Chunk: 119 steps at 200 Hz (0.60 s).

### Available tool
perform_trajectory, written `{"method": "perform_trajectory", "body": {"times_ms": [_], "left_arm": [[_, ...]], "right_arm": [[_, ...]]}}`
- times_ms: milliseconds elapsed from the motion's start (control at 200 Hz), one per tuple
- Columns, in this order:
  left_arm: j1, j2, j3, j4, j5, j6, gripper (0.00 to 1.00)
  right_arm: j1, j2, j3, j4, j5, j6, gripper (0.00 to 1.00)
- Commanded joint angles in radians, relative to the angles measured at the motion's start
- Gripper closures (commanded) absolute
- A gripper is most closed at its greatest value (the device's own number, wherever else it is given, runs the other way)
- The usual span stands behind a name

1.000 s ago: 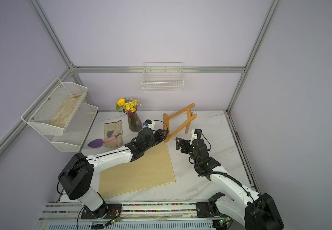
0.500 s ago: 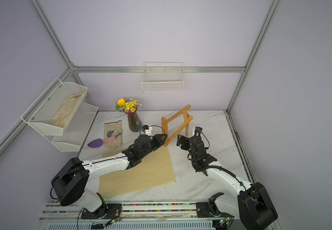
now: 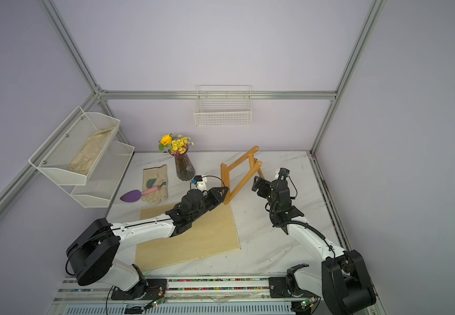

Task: Assemble the easel
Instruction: Unfold the easel.

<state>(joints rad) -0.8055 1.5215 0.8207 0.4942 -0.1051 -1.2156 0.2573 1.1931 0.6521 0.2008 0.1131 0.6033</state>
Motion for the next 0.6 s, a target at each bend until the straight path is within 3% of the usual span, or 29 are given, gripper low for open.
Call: {"method": "perform_trajectory", "body": {"times_ms": [0, 305, 590], "left_arm": [[-0.001, -0.071, -0.022, 0.126, -0.015, -0.004, 1.0], [-0.001, -0.067, -0.014, 0.115, -0.039, 0.005, 1.0], [-0.001, -0.038, 0.017, 0.107, -0.086, 0.008, 1.0]], "right_arm": [[-0.044, -0.041, 0.03, -0.005, 0.003, 0.04, 0.03], [-0.053, -0.097, 0.054, -0.078, -0.096, 0.038, 0.03], [-0.053, -0.183, 0.197, -0.44, -0.203, 0.027, 0.03]]}}
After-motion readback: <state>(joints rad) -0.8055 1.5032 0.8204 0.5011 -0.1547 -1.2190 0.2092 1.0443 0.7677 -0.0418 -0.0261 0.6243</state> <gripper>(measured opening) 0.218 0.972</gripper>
